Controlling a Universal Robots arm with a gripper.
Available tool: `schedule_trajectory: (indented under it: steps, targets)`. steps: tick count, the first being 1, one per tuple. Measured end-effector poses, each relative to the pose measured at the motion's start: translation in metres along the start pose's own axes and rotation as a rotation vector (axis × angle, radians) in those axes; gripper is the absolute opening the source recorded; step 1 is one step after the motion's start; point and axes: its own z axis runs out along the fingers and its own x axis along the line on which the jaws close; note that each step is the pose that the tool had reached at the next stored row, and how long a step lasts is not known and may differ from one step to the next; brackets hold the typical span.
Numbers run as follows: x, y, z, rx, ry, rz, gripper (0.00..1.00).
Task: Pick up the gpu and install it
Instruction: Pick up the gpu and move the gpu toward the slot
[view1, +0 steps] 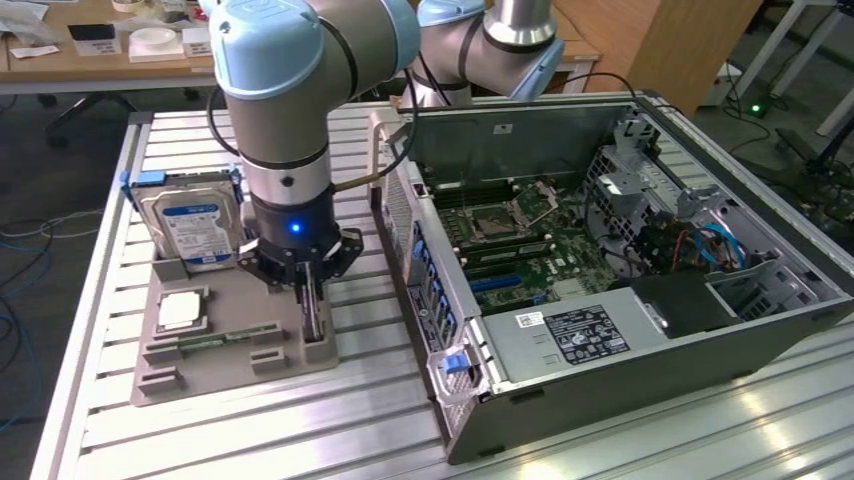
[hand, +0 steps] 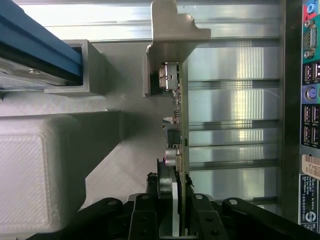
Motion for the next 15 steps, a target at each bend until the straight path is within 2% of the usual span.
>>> schedule_trajectory:
  steps: [5, 9, 15]
  targets:
    - [0.000, 0.0001, -0.0006, -0.0004, -0.0005, 0.000, 0.28]
    - [0.000, 0.0000, -0.0060, 0.0000, -0.0001, 0.000, 0.28]
    - [0.000, 0.0001, -0.0237, 0.0000, 0.0000, 0.000, 0.28]
